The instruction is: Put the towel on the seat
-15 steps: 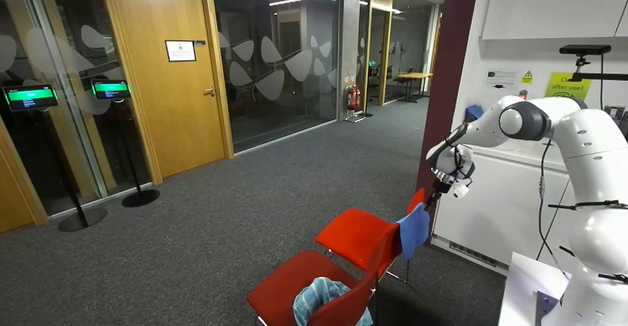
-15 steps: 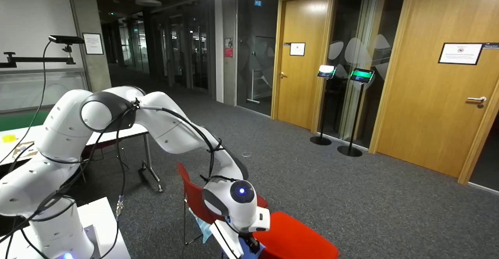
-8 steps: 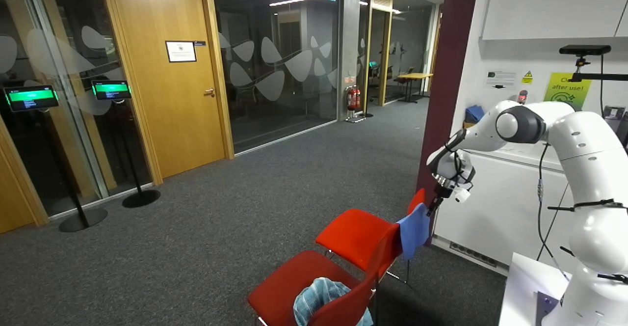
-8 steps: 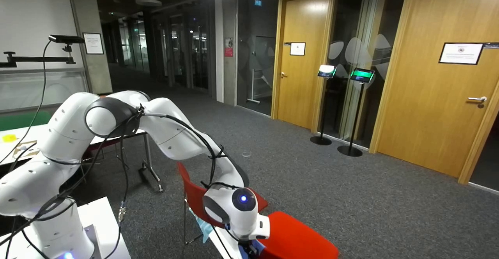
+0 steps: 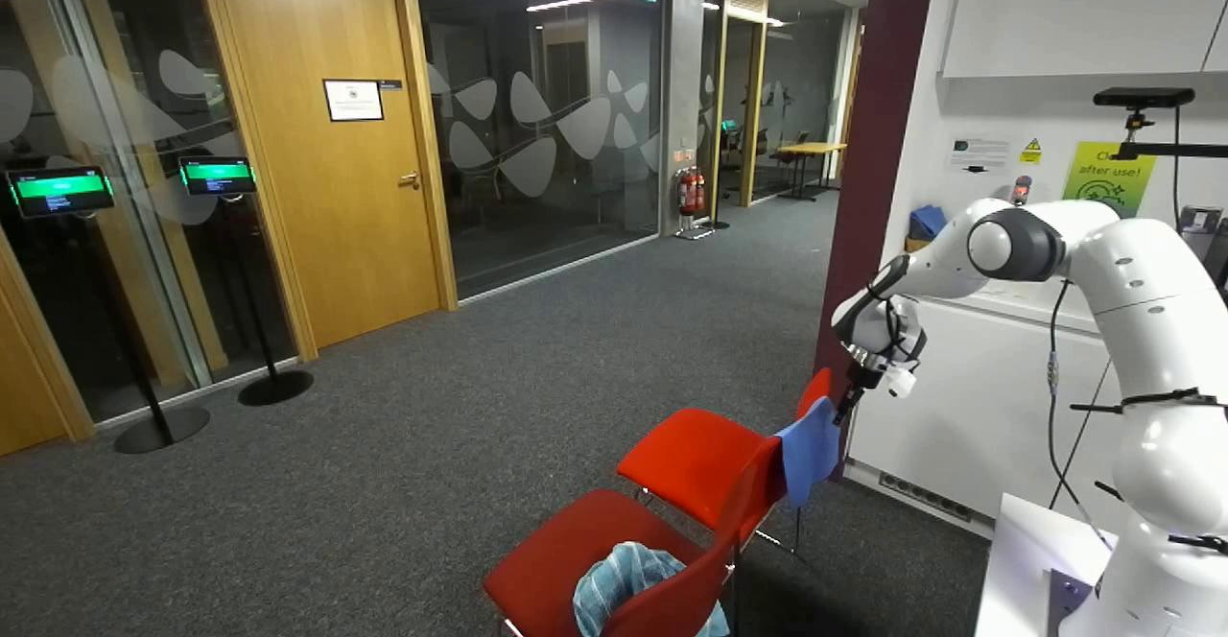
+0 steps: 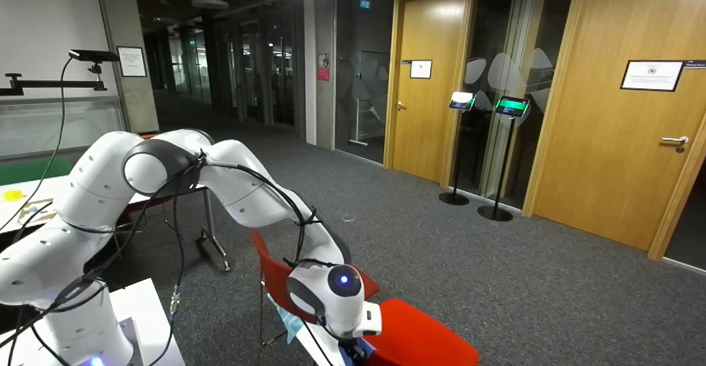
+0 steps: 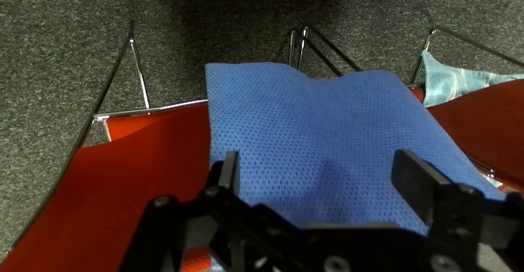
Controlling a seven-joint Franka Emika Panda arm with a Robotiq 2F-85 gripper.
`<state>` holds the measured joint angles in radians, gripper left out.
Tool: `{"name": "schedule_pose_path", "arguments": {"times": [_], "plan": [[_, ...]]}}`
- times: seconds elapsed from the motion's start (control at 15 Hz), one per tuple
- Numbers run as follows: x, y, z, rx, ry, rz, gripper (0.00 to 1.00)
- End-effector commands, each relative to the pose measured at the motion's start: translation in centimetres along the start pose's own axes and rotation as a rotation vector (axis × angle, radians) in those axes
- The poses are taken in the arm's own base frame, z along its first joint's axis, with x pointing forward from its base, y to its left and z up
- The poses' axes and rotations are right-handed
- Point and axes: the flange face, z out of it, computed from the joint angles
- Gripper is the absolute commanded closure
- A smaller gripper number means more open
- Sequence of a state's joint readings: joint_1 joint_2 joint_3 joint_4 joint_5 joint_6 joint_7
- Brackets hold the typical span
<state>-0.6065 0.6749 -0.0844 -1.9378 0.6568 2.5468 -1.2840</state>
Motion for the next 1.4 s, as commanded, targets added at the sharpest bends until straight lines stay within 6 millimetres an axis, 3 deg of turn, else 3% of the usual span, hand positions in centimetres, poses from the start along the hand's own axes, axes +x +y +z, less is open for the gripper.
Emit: {"name": "schedule_pose_path", "arguments": {"times": [0.0,0.8,1.33], "plan": [[0.0,1.3,0.1,-0.064,0.018,-0.149,0.00],[-1.1,6.1,1.9,-0.013,0.137,-0.248,0.00],[-0.3,7.1,2.4,0.090,0.195,-0.280,0.00]]}}
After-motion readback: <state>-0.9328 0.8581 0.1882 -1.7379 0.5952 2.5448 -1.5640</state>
